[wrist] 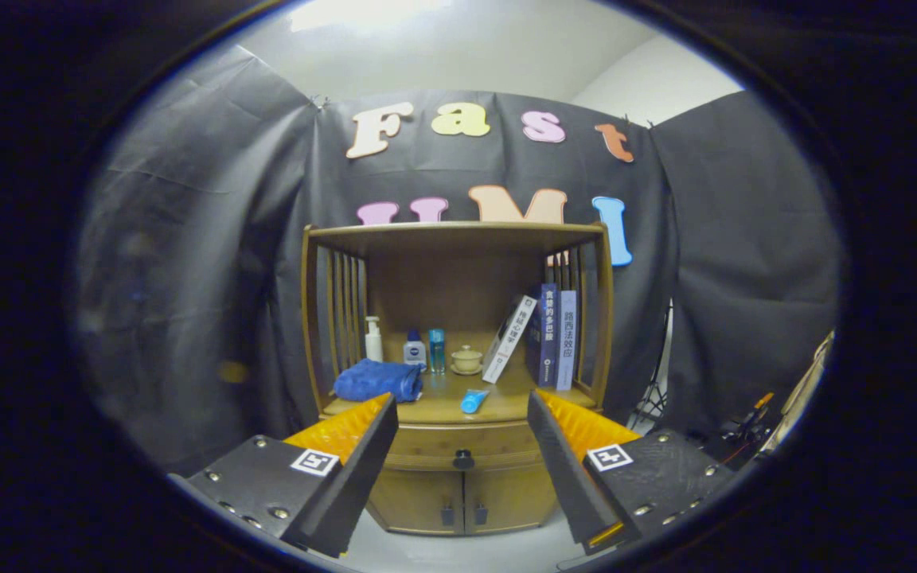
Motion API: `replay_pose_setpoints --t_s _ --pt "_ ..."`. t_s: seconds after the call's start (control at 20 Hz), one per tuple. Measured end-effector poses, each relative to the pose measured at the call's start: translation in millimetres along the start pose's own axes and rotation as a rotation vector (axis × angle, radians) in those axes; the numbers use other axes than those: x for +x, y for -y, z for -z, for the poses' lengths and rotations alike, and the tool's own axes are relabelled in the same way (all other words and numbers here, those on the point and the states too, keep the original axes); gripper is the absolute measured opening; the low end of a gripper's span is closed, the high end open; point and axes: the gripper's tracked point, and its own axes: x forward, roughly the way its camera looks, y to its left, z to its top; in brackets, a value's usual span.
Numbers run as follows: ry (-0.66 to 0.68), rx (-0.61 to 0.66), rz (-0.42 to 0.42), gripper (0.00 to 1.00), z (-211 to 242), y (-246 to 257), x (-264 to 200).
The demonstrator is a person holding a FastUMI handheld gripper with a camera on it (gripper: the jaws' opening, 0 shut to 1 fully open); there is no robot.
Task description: Pull open the drawer, take out the items inside it, and place them on the countertop above the cabinet.
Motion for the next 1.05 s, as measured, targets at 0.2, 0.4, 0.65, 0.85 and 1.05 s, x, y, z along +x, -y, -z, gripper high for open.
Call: replay_pose_setpoints --t_s 0.2,0.4,0.65,0.85,1.05 --pt "0.007 -0.046 -0.009 0.98 2.4 -3.2 -16.7" --pt "0.014 -0.064 -0.027 0.97 13.8 -8.4 -30.0" --pt "0.045 -0.059 -0.021 0.98 19.3 -11.2 -37.6" --pt "0.043 -0.049 -0.026 0.98 22.0 -13.1 -39.4" --pt "0.032 -0.018 -0.035 0.98 26.8 -14.3 -40.6"
